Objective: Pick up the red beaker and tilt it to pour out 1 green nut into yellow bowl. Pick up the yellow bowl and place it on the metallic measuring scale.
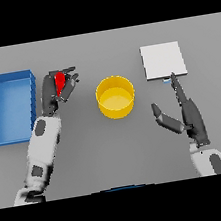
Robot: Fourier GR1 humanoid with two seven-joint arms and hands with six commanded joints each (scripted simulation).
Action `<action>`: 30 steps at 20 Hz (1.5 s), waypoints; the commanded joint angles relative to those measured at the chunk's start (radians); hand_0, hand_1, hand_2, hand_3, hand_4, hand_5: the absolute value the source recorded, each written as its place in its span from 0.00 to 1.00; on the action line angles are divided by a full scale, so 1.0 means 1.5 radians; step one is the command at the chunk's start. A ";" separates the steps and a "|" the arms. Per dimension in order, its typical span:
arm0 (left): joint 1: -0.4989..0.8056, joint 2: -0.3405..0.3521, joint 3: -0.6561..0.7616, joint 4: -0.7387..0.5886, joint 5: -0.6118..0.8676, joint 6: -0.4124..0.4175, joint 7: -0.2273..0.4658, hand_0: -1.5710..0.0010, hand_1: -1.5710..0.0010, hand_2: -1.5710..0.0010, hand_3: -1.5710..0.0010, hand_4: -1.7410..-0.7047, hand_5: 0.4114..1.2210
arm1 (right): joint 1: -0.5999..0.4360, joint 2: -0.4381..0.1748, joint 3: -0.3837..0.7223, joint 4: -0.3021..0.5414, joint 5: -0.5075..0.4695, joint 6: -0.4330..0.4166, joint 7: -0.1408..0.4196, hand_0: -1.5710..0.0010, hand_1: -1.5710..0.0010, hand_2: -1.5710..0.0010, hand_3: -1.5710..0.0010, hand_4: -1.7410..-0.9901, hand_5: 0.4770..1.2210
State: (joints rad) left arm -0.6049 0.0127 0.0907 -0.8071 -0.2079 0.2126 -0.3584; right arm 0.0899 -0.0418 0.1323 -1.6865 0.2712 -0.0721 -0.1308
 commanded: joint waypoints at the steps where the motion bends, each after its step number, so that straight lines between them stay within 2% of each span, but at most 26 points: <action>1: 0.004 0.008 -0.012 -0.020 -0.010 -0.003 0.009 0.03 0.03 0.03 0.04 0.02 0.88 | 0.004 0.000 0.006 -0.003 0.009 -0.002 -0.003 1.00 1.00 1.00 1.00 0.82 0.25; 3: 0.001 0.030 -0.046 -0.058 -0.043 -0.011 0.043 0.02 0.02 0.02 0.03 0.01 0.89 | -0.007 0.000 0.005 0.001 0.019 -0.010 0.013 1.00 1.00 1.00 1.00 0.84 0.24; 6: -0.017 0.086 -0.123 -0.105 -0.133 -0.035 0.108 0.01 0.01 0.01 0.01 0.01 0.90 | 0.010 -0.002 0.010 0.000 0.022 -0.006 -0.006 1.00 1.00 1.00 1.00 0.86 0.25; 7: -0.019 0.099 -0.146 -0.120 -0.154 -0.048 0.124 0.01 0.01 0.01 0.01 0.01 0.89 | 0.007 -0.006 0.006 -0.002 0.021 -0.006 0.001 1.00 1.00 1.00 1.00 0.86 0.25; 10: -0.016 0.110 -0.185 -0.147 -0.186 -0.071 0.156 0.01 0.01 0.01 0.01 0.01 0.88 | 0.017 -0.003 0.010 -0.007 0.014 0.000 -0.011 1.00 1.00 1.00 1.00 0.86 0.26; 12: -0.017 0.108 -0.201 -0.153 -0.197 -0.078 0.172 0.01 0.01 0.01 0.01 0.01 0.90 | 0.007 -0.008 0.006 -0.009 0.015 0.001 0.014 1.00 1.00 1.00 1.00 0.86 0.25; 13: -0.024 0.114 -0.219 -0.150 -0.218 -0.084 0.180 0.01 0.01 0.01 0.01 0.00 0.90 | 0.011 -0.005 0.009 -0.010 0.019 -0.001 0.009 1.00 1.00 1.00 1.00 0.86 0.25; 16: -0.091 0.141 -0.283 -0.129 -0.299 -0.115 0.219 0.00 0.00 0.00 0.00 0.00 0.92 | 0.005 -0.001 0.011 -0.009 0.012 0.004 0.001 1.00 1.00 1.00 1.00 0.90 0.28; 19: -0.143 0.159 -0.362 -0.106 -0.375 -0.166 0.228 0.00 0.00 0.00 0.00 0.00 0.96 | -0.001 -0.006 0.009 -0.009 0.019 0.002 0.010 1.00 1.00 1.00 1.00 0.92 0.29; 21: -0.179 0.177 -0.405 -0.092 -0.414 -0.206 0.219 0.00 0.00 0.00 0.00 0.00 0.97 | 0.002 0.000 0.015 -0.007 0.024 -0.001 0.001 1.00 1.00 1.00 1.00 0.90 0.28; 25: -0.250 0.175 -0.488 -0.044 -0.485 -0.272 0.213 0.00 0.00 0.00 0.00 0.15 0.99 | 0.008 0.005 0.011 -0.004 0.013 0.000 -0.007 1.00 1.00 1.00 1.00 0.90 0.27; 26: -0.259 0.176 -0.504 -0.038 -0.496 -0.288 0.213 0.00 0.00 0.00 0.00 0.12 0.99 | 0.002 0.006 0.012 0.003 0.010 0.005 0.005 1.00 1.00 1.00 1.00 0.91 0.27; 29: -0.301 0.172 -0.556 -0.006 -0.535 -0.314 0.203 0.00 0.00 0.00 0.00 0.07 1.00 | 0.016 0.002 0.012 -0.006 0.003 0.013 -0.007 1.00 1.00 1.00 1.00 0.90 0.27; 30: -0.312 0.164 -0.575 0.005 -0.550 -0.318 0.207 0.00 0.00 0.00 0.00 0.05 1.00 | 0.004 0.001 0.015 -0.004 0.008 0.015 0.004 1.00 1.00 1.00 1.00 0.90 0.28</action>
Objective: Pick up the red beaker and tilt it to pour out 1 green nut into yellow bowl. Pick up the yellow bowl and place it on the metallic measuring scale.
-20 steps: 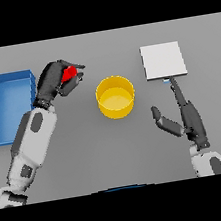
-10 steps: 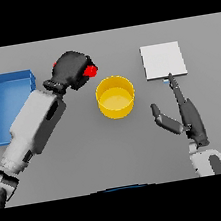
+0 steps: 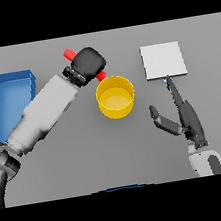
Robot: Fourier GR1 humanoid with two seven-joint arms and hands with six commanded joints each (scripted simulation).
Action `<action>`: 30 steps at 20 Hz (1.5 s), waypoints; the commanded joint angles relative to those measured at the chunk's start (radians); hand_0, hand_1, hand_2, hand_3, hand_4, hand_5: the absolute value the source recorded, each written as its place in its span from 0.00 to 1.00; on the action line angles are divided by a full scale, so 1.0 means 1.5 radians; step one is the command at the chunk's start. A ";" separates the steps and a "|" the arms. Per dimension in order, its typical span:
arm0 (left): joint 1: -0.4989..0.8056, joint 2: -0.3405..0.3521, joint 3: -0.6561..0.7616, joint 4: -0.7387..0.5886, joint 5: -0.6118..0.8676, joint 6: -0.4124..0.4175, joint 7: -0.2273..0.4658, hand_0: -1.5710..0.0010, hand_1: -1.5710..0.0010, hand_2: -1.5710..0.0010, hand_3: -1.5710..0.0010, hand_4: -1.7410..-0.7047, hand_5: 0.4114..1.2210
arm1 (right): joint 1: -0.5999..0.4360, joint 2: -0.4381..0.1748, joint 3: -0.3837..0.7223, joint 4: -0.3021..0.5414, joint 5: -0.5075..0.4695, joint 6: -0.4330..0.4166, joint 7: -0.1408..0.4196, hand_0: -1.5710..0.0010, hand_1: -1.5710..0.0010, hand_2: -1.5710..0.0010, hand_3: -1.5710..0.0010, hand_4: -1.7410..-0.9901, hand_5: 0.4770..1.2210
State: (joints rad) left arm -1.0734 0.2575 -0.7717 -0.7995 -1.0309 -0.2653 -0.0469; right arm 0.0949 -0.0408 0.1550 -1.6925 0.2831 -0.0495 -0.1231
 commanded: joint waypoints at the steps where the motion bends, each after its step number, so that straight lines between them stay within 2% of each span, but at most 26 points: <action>1: -0.014 -0.001 -0.019 0.008 -0.017 -0.005 -0.001 0.00 0.00 0.00 0.00 0.04 1.00 | 0.005 0.002 0.006 -0.004 0.006 -0.002 -0.005 1.00 1.00 1.00 1.00 0.90 0.28; 3: -0.039 -0.007 -0.052 0.039 -0.045 -0.008 -0.002 0.00 0.00 0.00 0.00 0.03 1.00 | 0.006 0.012 0.010 -0.006 0.006 -0.005 0.002 1.00 1.00 1.00 1.00 0.90 0.29; 6: -0.064 -0.011 -0.087 0.062 -0.068 -0.004 -0.013 0.00 0.00 0.00 0.00 0.01 1.00 | 0.012 0.007 0.007 0.003 0.009 -0.007 -0.016 1.00 1.00 1.00 1.00 0.91 0.30; 7: -0.068 -0.014 -0.097 0.068 -0.075 0.001 -0.010 0.00 0.00 0.00 0.00 0.01 1.00 | 0.005 0.007 0.003 0.002 0.005 -0.007 -0.004 1.00 1.00 1.00 1.00 0.91 0.29; 10: -0.069 -0.019 -0.124 0.061 -0.091 0.011 0.006 0.00 0.00 0.00 0.00 0.01 1.00 | 0.002 0.004 -0.004 0.000 -0.018 0.006 -0.015 1.00 1.00 1.00 1.00 0.90 0.30; 13: -0.075 -0.027 -0.164 0.063 -0.121 0.030 0.017 0.00 0.00 0.00 0.00 0.00 1.00 | 0.004 0.009 -0.001 0.010 -0.007 -0.001 -0.016 1.00 1.00 1.00 1.00 0.91 0.29; 15: -0.085 -0.035 -0.189 0.069 -0.135 0.026 0.011 0.00 0.00 0.00 0.00 0.01 1.00 | -0.005 0.011 0.000 0.013 0.010 -0.016 -0.011 1.00 1.00 1.00 1.00 0.89 0.27; 17: -0.102 -0.037 -0.215 0.073 -0.148 0.009 -0.001 0.00 0.00 0.00 0.00 0.01 1.00 | 0.000 0.011 0.005 0.010 0.015 -0.016 -0.023 1.00 1.00 1.00 1.00 0.88 0.27; 20: -0.136 -0.043 -0.259 0.088 -0.174 0.001 -0.031 0.00 0.00 0.00 0.00 0.01 1.00 | 0.000 0.013 0.003 0.012 0.011 -0.018 -0.024 1.00 1.00 1.00 1.00 0.90 0.26; 22: -0.150 -0.057 -0.287 0.102 -0.191 -0.006 -0.031 0.00 0.00 0.00 0.00 0.01 1.00 | 0.005 0.008 0.006 0.007 0.023 -0.022 -0.031 1.00 1.00 1.00 1.00 0.91 0.26; 26: -0.190 -0.078 -0.305 0.123 -0.189 -0.030 -0.046 0.00 0.00 0.00 0.00 0.01 1.00 | -0.002 0.016 0.008 0.009 0.020 -0.021 -0.014 1.00 1.00 1.00 1.00 0.94 0.28; 28: -0.216 -0.057 -0.285 0.136 -0.169 0.008 -0.067 0.00 0.00 0.00 0.00 0.01 1.00 | 0.008 0.011 0.007 0.005 0.020 -0.020 -0.025 1.00 1.00 1.00 1.00 0.94 0.28; 30: -0.254 -0.054 -0.271 0.164 -0.158 0.012 -0.064 0.00 0.00 0.00 0.00 0.02 1.00 | 0.006 0.008 0.006 0.003 0.024 -0.024 -0.021 1.00 1.00 1.00 1.00 0.95 0.28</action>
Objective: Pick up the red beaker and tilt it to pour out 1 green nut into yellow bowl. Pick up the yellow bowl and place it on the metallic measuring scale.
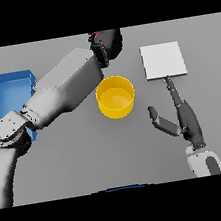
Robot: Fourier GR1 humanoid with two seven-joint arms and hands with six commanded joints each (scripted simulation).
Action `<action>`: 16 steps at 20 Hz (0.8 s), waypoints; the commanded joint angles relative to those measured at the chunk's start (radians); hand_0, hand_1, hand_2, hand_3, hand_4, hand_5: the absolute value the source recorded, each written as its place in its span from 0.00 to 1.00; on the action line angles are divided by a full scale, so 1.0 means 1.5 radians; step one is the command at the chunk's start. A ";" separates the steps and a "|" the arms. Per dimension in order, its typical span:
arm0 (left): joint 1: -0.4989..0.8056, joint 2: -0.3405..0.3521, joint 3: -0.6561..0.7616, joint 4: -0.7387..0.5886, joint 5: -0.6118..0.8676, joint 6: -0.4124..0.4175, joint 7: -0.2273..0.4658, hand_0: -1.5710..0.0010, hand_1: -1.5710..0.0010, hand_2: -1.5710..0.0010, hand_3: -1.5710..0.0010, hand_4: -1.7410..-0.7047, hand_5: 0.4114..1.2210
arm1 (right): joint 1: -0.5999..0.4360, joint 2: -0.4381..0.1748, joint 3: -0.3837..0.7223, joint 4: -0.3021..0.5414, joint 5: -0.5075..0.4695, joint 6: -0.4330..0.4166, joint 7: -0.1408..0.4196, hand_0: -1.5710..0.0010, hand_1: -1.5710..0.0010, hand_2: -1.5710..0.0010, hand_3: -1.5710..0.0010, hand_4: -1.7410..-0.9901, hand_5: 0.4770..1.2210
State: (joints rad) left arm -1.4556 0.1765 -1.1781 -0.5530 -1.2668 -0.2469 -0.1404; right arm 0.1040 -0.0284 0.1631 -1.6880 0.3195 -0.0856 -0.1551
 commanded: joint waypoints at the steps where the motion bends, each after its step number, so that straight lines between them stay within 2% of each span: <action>1: -0.014 0.006 0.014 0.020 0.013 0.010 -0.009 0.00 0.00 0.00 0.00 0.01 1.00 | -0.002 0.000 0.001 0.001 0.005 -0.003 0.001 1.00 1.00 1.00 1.00 0.95 0.28; 2: -0.027 0.020 0.030 0.027 0.028 0.017 -0.013 0.00 0.00 0.00 0.00 0.01 1.00 | -0.014 -0.005 -0.004 0.004 0.007 -0.005 0.011 1.00 1.00 1.00 1.00 0.96 0.28; 3: -0.047 0.030 0.057 0.036 0.050 0.011 -0.001 0.00 0.00 0.00 0.20 0.01 1.00 | -0.009 -0.002 0.003 0.007 0.012 -0.005 0.003 1.00 1.00 1.00 1.00 0.95 0.27; 4: -0.058 0.038 0.071 0.049 0.064 0.013 0.002 0.00 0.00 0.00 0.35 0.01 1.00 | -0.007 0.003 0.007 0.008 0.013 -0.004 0.001 1.00 1.00 1.00 1.00 0.95 0.27; 6: -0.074 0.060 0.118 0.077 0.112 0.027 -0.009 0.00 0.00 0.00 0.22 0.01 1.00 | -0.019 0.003 0.000 0.008 0.001 0.000 0.019 1.00 1.00 1.00 1.00 0.97 0.27; 7: -0.085 0.066 0.152 0.103 0.145 0.018 0.000 0.00 0.00 0.00 0.18 0.01 1.00 | -0.019 -0.004 -0.003 0.006 -0.002 0.001 0.002 1.00 1.00 1.00 1.00 0.99 0.28; 10: -0.102 0.105 0.247 0.156 0.239 0.007 0.054 0.00 0.00 0.00 0.09 0.01 1.00 | -0.014 0.002 0.001 0.005 0.000 -0.001 -0.002 1.00 1.00 1.00 1.00 1.00 0.26; 12: -0.102 0.133 0.306 0.185 0.302 0.026 0.085 0.00 0.00 0.00 0.08 0.00 1.00 | -0.024 0.009 0.002 0.015 -0.004 -0.001 0.003 1.00 1.00 1.00 1.00 0.98 0.26; 16: -0.048 0.216 0.403 0.222 0.427 0.103 0.125 0.00 0.00 0.00 0.08 0.00 1.00 | -0.028 0.013 -0.003 0.020 -0.023 0.005 0.004 1.00 1.00 1.00 1.00 0.99 0.25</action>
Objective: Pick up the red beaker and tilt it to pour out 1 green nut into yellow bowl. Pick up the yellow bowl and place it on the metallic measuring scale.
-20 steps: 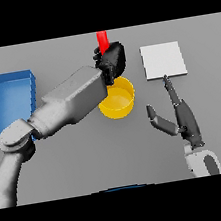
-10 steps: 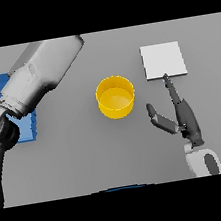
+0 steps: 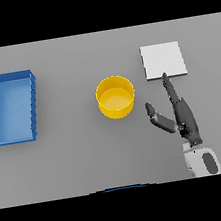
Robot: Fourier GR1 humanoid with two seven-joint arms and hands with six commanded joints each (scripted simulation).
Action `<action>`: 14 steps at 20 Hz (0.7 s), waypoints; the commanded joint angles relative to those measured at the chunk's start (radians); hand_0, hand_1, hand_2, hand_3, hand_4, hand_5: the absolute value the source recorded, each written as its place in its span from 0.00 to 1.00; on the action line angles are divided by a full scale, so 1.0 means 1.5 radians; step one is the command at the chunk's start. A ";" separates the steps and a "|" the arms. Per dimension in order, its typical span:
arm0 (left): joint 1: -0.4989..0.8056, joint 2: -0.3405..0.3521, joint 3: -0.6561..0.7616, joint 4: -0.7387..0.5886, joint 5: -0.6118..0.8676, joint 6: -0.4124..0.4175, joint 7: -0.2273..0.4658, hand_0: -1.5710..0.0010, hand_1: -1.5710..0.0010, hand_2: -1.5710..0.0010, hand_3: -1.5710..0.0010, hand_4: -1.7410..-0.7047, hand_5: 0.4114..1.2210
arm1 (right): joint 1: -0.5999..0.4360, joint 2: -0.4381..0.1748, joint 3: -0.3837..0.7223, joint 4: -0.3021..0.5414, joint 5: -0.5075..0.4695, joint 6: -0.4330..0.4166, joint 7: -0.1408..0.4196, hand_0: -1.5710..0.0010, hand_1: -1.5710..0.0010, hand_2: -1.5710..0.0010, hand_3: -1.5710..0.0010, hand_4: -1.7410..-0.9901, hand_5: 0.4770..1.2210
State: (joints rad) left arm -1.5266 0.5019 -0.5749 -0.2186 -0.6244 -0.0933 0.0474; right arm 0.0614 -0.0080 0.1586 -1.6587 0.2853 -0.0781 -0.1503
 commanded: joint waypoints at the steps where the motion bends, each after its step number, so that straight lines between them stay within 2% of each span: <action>1: 0.026 0.016 0.021 0.003 0.030 0.024 0.007 0.00 0.00 0.00 0.09 0.00 1.00 | -0.001 0.003 -0.001 0.002 -0.004 0.001 0.000 1.00 1.00 1.00 1.00 0.97 0.24; 5: 0.109 0.069 0.090 -0.004 0.146 0.087 0.076 0.00 0.00 0.00 0.09 0.00 1.00 | -0.002 -0.006 0.005 0.005 0.013 -0.002 0.004 1.00 1.00 1.00 1.00 0.92 0.24; 7: 0.160 0.081 0.120 -0.021 0.205 0.120 0.083 0.00 0.00 0.00 0.08 0.00 1.00 | -0.002 -0.001 0.006 0.010 0.013 -0.004 0.005 1.00 1.00 1.00 1.00 0.92 0.23; 9: 0.210 0.084 0.145 -0.048 0.259 0.151 0.120 0.00 0.00 0.00 0.07 0.00 1.00 | 0.006 -0.011 0.006 -0.004 0.025 -0.010 0.004 1.00 1.00 1.00 1.00 0.92 0.23; 11: 0.269 0.090 0.164 -0.097 0.309 0.171 0.130 0.00 0.00 0.00 0.06 0.00 1.00 | 0.009 -0.011 0.012 -0.011 0.042 -0.018 0.012 1.00 1.00 1.00 1.00 0.92 0.23; 14: 0.344 0.102 0.168 -0.196 0.353 0.209 0.183 0.00 0.00 0.00 0.06 0.00 1.00 | 0.002 -0.017 0.012 -0.007 0.041 -0.011 0.021 1.00 1.00 1.00 1.00 0.93 0.23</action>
State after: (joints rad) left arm -1.0099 0.6542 -0.3236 -0.5116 -0.0932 0.2189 0.3194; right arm 0.0644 -0.0327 0.1767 -1.6684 0.3470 -0.0937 -0.1194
